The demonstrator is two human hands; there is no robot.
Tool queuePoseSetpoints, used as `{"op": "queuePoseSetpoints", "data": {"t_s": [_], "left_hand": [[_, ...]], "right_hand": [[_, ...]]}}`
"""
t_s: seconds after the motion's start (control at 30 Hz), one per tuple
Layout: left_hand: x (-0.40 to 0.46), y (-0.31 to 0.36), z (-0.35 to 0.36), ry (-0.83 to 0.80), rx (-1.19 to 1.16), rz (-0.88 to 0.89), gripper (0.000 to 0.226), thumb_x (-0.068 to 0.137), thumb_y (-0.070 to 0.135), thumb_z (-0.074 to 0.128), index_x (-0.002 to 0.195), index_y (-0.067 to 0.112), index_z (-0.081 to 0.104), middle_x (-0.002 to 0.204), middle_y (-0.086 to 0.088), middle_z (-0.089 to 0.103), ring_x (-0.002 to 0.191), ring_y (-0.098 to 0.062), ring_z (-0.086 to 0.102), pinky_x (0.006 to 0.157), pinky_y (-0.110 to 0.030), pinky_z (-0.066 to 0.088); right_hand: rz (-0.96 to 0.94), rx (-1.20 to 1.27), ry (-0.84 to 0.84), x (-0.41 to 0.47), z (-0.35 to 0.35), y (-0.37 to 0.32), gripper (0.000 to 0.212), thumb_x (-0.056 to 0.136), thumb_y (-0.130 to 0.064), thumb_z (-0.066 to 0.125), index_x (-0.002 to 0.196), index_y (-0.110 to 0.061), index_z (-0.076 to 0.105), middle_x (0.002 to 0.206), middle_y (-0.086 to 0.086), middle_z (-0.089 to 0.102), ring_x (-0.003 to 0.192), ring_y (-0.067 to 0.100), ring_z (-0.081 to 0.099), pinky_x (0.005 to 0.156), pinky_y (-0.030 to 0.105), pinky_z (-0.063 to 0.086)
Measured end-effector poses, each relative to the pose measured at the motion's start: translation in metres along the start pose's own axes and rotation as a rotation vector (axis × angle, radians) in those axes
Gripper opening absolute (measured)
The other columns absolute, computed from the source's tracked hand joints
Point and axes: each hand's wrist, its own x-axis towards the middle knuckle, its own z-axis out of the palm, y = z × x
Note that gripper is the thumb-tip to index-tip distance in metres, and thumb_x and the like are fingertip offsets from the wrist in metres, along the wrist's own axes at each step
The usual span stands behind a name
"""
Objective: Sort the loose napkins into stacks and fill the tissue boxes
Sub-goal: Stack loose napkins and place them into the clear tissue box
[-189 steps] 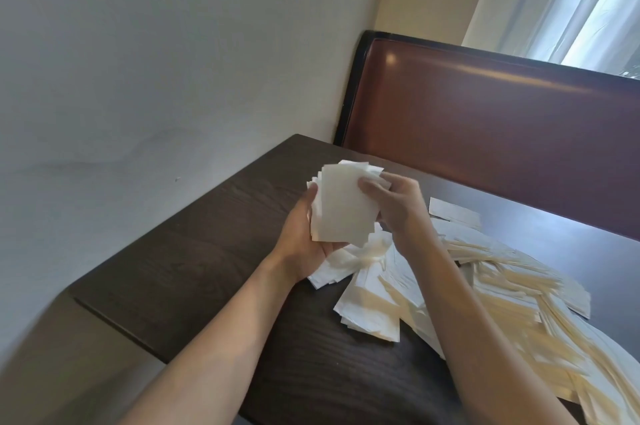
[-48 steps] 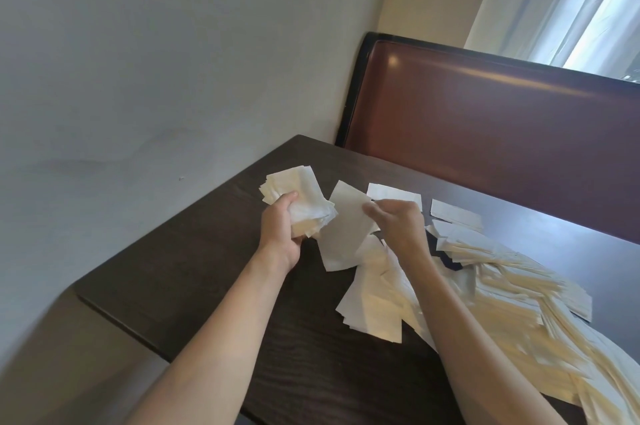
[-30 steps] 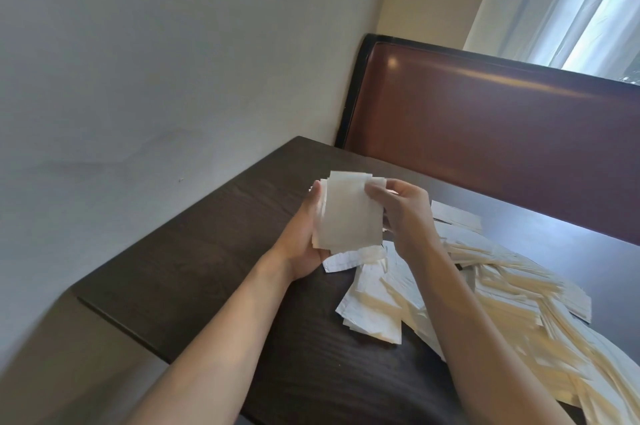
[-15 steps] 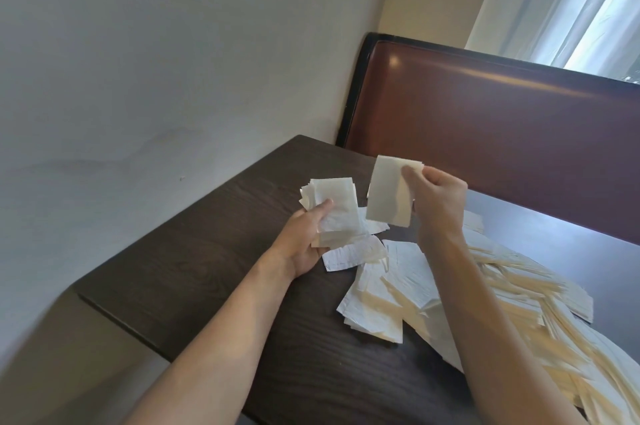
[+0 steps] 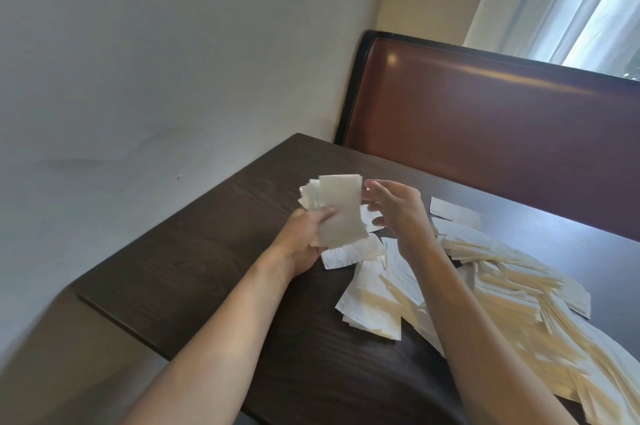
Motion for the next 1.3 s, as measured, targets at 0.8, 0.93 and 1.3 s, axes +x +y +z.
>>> {"op": "queuePoseSetpoints", "data": {"t_s": [0.8, 0.93, 1.3], "left_hand": [[0.007, 0.003, -0.007, 0.306, -0.220, 0.140, 0.033, 0.093, 0.015, 0.069, 0.125, 0.016, 0.060, 0.114, -0.008, 0.071, 0.097, -0.021, 0.071, 0.068, -0.028, 0.059], [0.001, 0.003, -0.003, 0.150, -0.051, 0.031, 0.034, 0.096, 0.024, 0.063, 0.127, 0.012, 0.064, 0.116, -0.014, 0.072, 0.096, -0.025, 0.071, 0.075, -0.033, 0.057], [-0.015, 0.003, 0.004, -0.287, 0.129, -0.117, 0.045, 0.089, 0.040, 0.060, 0.122, 0.011, 0.065, 0.107, -0.009, 0.072, 0.094, -0.021, 0.069, 0.077, -0.032, 0.059]], "right_hand": [[0.057, 0.237, -0.239, -0.005, -0.037, -0.035, 0.008, 0.089, -0.007, 0.067, 0.094, -0.012, 0.071, 0.095, 0.006, 0.067, 0.091, 0.022, 0.063, 0.069, 0.031, 0.056], [0.038, 0.373, -0.397, -0.009, -0.037, -0.037, 0.011, 0.091, -0.006, 0.061, 0.086, -0.012, 0.069, 0.080, 0.002, 0.067, 0.071, 0.013, 0.062, 0.056, 0.024, 0.052], [-0.155, -0.169, -0.085, 0.004, -0.014, -0.001, 0.009, 0.095, -0.015, 0.065, 0.092, -0.020, 0.071, 0.086, -0.006, 0.066, 0.081, 0.016, 0.062, 0.065, 0.027, 0.051]]}}
